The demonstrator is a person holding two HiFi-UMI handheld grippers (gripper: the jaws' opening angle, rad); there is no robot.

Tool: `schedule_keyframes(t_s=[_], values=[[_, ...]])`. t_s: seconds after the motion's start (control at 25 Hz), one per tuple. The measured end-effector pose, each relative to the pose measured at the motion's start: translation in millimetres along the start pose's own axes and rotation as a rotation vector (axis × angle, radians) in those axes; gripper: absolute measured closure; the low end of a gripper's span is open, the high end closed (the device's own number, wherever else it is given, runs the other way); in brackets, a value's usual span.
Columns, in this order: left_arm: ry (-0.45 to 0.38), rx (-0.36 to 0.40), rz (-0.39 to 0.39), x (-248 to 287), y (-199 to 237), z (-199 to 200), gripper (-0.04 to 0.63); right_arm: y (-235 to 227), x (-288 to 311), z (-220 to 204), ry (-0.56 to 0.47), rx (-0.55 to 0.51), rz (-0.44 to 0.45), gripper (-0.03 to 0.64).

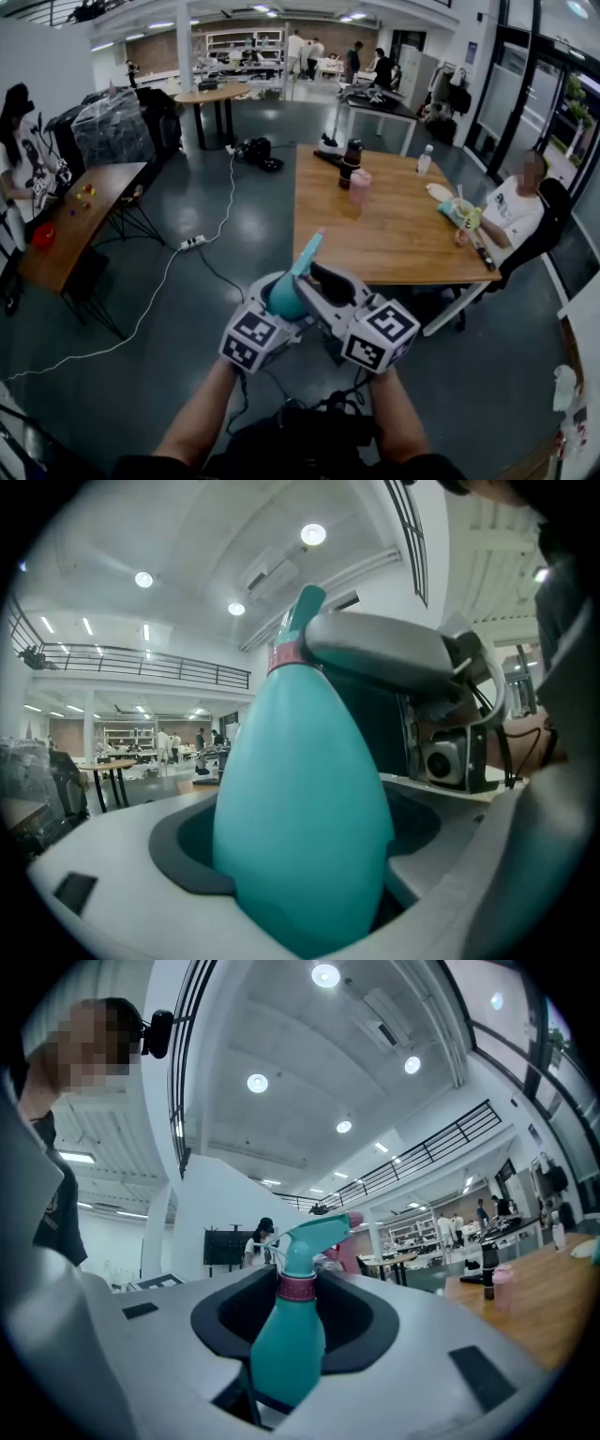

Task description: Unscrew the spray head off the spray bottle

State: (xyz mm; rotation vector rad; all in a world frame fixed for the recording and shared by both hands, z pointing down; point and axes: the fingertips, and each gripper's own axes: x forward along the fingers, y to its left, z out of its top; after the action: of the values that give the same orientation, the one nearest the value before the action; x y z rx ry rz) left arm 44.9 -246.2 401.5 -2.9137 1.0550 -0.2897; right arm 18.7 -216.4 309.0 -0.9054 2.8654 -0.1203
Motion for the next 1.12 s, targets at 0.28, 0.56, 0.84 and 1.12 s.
schedule_keyframes(t_s=[0.28,0.56,0.84,1.12], values=[[-0.008,0.004,-0.055,1.7,-10.9,1.3,0.156,-0.8,-7.9,1.0,0.003,-0.035,0.026,0.486],[-0.005,0.014,-0.145,-1.2,-22.6,-1.3,0.159,2.2,-14.5,-1.2,0.006,-0.019,0.094,0.489],[-0.004,0.023,-0.248,-9.8,-32.5,-2.7,0.160,10.6,-19.2,-1.7,0.017,-0.005,0.193,0.492],[-0.006,0.016,-0.363,-17.4,-45.7,-3.0,0.161,17.3,-25.6,-1.8,0.031,0.020,0.300,0.505]])
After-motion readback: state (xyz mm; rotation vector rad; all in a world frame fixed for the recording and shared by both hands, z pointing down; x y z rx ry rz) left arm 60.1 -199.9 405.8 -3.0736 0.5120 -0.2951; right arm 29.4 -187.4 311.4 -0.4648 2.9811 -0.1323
